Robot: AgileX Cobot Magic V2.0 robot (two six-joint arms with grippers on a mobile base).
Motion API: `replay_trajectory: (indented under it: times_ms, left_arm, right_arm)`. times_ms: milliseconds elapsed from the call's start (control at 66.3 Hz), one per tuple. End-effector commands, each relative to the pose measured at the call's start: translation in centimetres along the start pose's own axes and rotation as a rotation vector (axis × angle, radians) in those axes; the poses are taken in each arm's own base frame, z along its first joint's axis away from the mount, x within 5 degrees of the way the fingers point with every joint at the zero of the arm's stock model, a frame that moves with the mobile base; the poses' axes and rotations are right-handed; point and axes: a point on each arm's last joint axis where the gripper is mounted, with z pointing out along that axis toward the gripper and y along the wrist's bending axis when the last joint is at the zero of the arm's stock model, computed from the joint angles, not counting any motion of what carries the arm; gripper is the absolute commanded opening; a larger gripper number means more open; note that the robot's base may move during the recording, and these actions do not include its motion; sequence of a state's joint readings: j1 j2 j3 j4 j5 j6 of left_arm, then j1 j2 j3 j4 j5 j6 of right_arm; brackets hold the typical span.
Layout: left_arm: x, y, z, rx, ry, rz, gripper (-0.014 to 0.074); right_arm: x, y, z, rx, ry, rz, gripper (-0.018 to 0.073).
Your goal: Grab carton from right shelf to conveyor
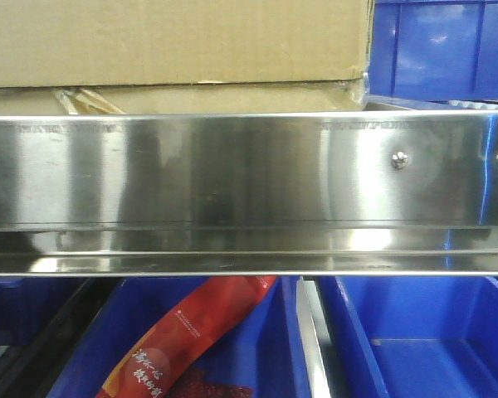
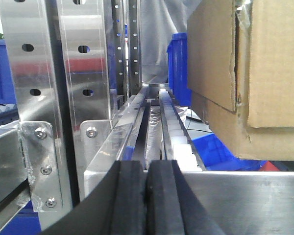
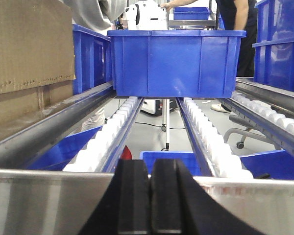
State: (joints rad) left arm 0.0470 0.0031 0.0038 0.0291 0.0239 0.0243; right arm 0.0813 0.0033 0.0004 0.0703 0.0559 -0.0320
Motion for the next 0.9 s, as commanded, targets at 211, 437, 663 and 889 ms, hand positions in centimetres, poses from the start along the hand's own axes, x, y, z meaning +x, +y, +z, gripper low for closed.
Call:
replay_trajectory:
  times_ms: [211,437,663,889]
  left_arm:
    - [-0.3,0.0,0.0,0.001,-0.023,-0.006,-0.0009]
    - [-0.3,0.0,0.0,0.001,-0.025,-0.006,-0.0009]
    - [-0.8,0.0,-0.1,-0.001,-0.077,-0.006,-0.0009]
    - [-1.5,0.1,-0.1,-0.005,-0.152,-0.061,-0.0009]
  right_arm:
    - [-0.2,0.0,0.0,0.0,-0.024,-0.009,-0.0069]
    - [-0.2,0.0,0.0,0.0,-0.024,-0.009,-0.0069]
    - [-0.5,0.0,0.0,0.001,-0.054,-0.009,-0.0069]
    - [-1.2,0.0,-0.1,0.003,-0.131,-0.009,-0.0069]
